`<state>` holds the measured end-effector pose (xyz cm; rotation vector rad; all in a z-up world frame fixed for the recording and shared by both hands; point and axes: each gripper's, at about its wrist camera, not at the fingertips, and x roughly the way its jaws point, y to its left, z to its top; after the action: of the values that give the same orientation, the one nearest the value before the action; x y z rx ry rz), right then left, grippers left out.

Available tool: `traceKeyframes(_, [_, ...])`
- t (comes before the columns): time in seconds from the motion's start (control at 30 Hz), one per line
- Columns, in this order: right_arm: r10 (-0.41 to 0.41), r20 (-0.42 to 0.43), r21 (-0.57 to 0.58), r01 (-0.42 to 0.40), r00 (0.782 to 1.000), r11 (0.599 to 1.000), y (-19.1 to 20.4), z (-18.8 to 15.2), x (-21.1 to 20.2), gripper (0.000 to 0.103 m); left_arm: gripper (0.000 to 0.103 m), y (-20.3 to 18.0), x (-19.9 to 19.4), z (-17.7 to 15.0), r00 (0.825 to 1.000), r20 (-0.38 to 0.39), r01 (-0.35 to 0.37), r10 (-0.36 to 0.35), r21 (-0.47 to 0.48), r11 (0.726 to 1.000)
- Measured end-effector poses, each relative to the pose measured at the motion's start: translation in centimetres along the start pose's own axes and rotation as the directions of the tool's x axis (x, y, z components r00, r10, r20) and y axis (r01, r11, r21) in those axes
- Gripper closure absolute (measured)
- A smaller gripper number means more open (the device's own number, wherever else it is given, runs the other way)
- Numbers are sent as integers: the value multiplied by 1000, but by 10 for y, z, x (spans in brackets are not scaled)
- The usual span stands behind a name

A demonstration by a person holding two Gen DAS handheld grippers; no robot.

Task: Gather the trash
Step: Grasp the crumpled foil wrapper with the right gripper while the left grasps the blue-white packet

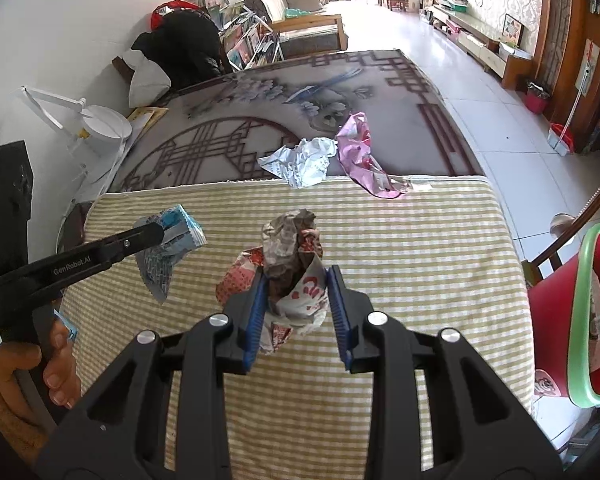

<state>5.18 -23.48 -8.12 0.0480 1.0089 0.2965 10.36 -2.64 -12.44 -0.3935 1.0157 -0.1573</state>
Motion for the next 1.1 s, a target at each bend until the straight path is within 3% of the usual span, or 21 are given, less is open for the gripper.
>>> traceKeyframes(1.1, [-38, 46, 90, 34, 998, 995, -65, -21, -36, 73, 85, -70, -3, -16, 1000, 15, 5, -6, 99, 995])
